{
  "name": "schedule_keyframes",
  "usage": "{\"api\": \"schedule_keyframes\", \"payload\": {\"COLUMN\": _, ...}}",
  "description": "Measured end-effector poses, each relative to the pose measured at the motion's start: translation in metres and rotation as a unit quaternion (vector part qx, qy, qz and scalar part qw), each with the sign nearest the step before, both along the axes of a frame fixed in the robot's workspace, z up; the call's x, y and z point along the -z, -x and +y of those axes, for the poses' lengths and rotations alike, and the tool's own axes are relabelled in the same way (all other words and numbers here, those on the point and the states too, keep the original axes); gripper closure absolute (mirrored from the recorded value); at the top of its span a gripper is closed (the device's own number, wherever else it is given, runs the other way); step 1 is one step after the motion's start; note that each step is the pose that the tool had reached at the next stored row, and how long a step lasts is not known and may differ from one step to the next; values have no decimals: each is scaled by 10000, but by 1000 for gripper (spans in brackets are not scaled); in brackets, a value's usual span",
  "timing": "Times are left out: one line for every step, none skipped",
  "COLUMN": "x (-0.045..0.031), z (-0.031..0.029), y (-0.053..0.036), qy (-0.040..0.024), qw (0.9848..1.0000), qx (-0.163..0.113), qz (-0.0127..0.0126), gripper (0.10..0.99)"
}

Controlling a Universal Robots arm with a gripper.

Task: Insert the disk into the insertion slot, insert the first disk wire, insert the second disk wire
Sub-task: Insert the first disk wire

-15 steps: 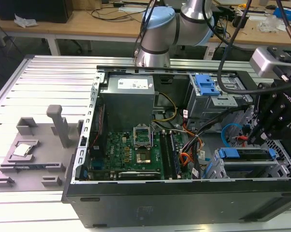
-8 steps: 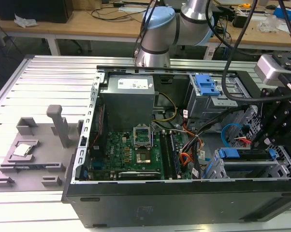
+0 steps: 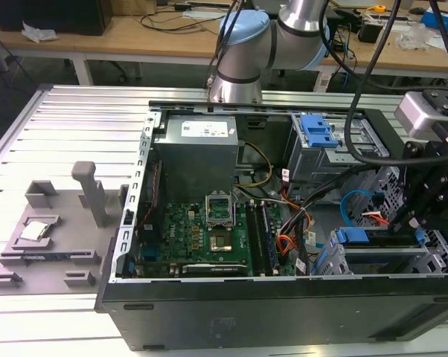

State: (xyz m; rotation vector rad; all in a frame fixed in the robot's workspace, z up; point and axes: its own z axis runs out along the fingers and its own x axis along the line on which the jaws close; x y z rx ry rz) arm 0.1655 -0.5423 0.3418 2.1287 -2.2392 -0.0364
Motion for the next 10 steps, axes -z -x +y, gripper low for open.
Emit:
{"api": "schedule_keyframes", "payload": {"x": 0, "z": 1, "y": -1, "qy": -19, "qw": 10000, "qx": 0, "qz": 0, "gripper": 902}}
{"api": "schedule_keyframes", "payload": {"x": 1, "z": 1, "y": -1, "qy": -25, "qw": 10000, "qx": -1, "qz": 0, "gripper": 902}}
{"api": "schedule_keyframes", "payload": {"x": 1, "z": -1, "y": -1, "qy": -29, "qw": 10000, "qx": -1, "qz": 0, "gripper": 902}}
{"api": "schedule_keyframes", "payload": {"x": 3, "z": -5, "y": -1, "qy": -30, "qw": 10000, "qx": -1, "qz": 0, "gripper": 902}}
{"api": "schedule_keyframes", "payload": {"x": 9, "z": -9, "y": -2, "qy": -30, "qw": 10000, "qx": -1, "qz": 0, "gripper": 902}}
{"api": "schedule_keyframes", "payload": {"x": 16, "z": -13, "y": -2, "qy": -30, "qw": 10000, "qx": 0, "qz": 1, "gripper": 902}}
{"api": "schedule_keyframes", "payload": {"x": 23, "z": -17, "y": -5, "qy": -32, "qw": 10000, "qx": 0, "qz": 2, "gripper": 902}}
{"api": "schedule_keyframes", "payload": {"x": 28, "z": -26, "y": -18, "qy": -32, "qw": 10000, "qx": 0, "qz": 5, "gripper": 902}}
{"api": "schedule_keyframes", "payload": {"x": 31, "z": -31, "y": -25, "qy": -32, "qw": 10000, "qx": 0, "qz": 7, "gripper": 902}}
{"api": "schedule_keyframes", "payload": {"x": 32, "z": -34, "y": -29, "qy": -32, "qw": 10000, "qx": 0, "qz": 7, "gripper": 902}}
